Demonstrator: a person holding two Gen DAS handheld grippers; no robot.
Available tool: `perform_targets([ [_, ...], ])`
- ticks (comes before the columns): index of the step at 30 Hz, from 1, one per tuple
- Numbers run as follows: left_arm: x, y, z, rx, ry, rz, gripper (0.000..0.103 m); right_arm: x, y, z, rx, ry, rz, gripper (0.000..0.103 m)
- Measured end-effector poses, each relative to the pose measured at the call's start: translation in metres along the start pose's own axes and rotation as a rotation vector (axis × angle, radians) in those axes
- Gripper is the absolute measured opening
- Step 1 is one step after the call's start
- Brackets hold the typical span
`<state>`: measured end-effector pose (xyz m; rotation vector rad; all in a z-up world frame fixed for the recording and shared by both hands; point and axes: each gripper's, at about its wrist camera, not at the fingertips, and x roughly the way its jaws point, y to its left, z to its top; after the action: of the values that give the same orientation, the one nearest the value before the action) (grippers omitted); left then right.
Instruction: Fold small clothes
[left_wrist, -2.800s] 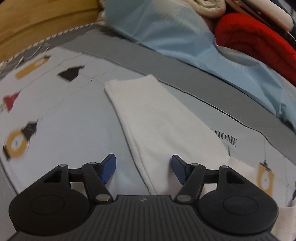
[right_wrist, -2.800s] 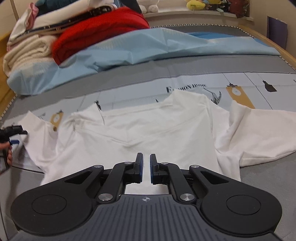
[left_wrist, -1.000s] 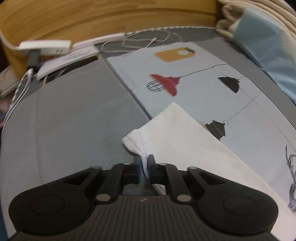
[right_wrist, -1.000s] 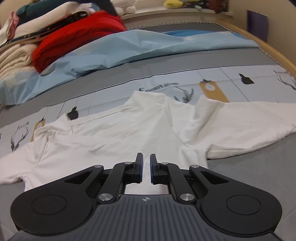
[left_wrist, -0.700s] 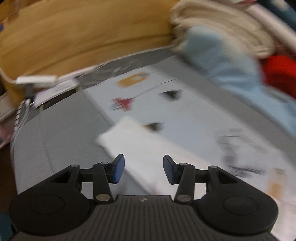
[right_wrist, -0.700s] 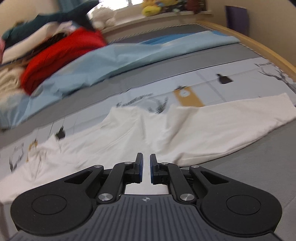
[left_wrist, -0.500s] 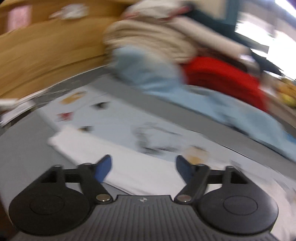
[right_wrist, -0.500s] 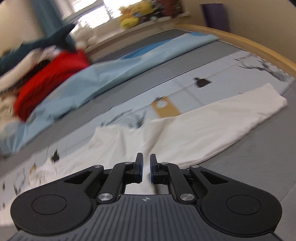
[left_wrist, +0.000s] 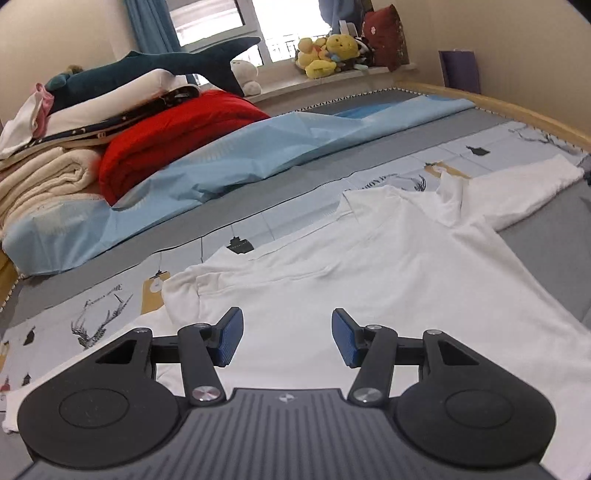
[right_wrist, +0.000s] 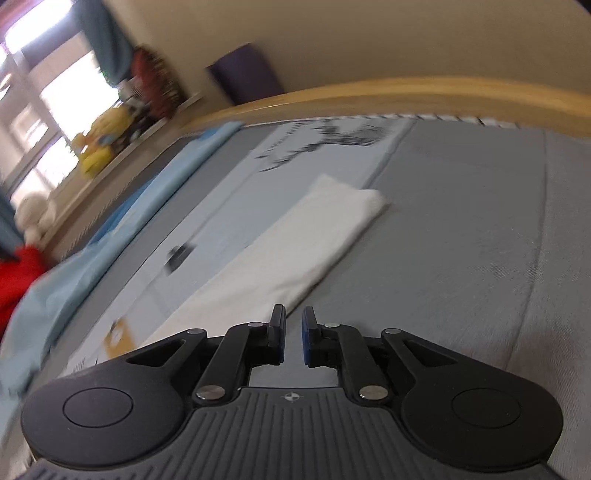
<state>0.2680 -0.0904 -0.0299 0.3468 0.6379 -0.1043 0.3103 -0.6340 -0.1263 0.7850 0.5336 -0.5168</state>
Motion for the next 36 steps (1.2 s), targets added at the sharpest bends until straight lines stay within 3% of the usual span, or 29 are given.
perform_targets([
  [2, 0.005, 0.005, 0.002, -0.021, 0.011, -0.001, 0.059, 0.015, -0.024, 0.011, 0.116, 0.005, 0.021, 0.013],
  [5, 0.012, 0.012, -0.002, -0.031, 0.049, 0.015, 0.059, 0.038, -0.05, 0.018, 0.254, -0.009, 0.017, 0.025],
  [7, 0.014, 0.02, -0.007, -0.027, 0.071, 0.019, 0.059, 0.052, -0.06, 0.018, 0.294, -0.022, 0.039, 0.025],
  [11, 0.015, 0.026, -0.008, -0.018, 0.08, 0.029, 0.059, 0.074, -0.062, 0.024, 0.299, -0.042, 0.104, 0.025],
  [16, 0.017, 0.037, -0.007, -0.062, 0.092, 0.037, 0.059, 0.09, -0.055, 0.034, 0.31, -0.058, 0.113, 0.025],
  [17, 0.018, 0.039, -0.007, -0.07, 0.093, 0.038, 0.059, 0.092, -0.051, 0.035, 0.292, -0.056, 0.109, 0.022],
  [18, 0.018, 0.04, -0.006, -0.077, 0.095, 0.038, 0.059, 0.092, -0.049, 0.037, 0.269, -0.054, 0.085, 0.002],
  [21, 0.016, 0.044, -0.004, -0.098, 0.098, 0.034, 0.059, 0.075, -0.054, 0.036, 0.279, -0.155, -0.045, 0.002],
  [25, 0.011, 0.047, -0.002, -0.112, 0.086, 0.027, 0.059, 0.063, -0.058, 0.034, 0.265, -0.186, -0.141, 0.003],
  [30, 0.004, 0.054, -0.003, -0.126, 0.08, 0.021, 0.059, 0.06, -0.063, 0.035, 0.336, -0.145, -0.112, 0.006],
  [36, -0.006, 0.07, -0.01, -0.122, 0.067, 0.04, 0.059, 0.041, -0.034, 0.043, 0.238, -0.193, -0.062, 0.003],
])
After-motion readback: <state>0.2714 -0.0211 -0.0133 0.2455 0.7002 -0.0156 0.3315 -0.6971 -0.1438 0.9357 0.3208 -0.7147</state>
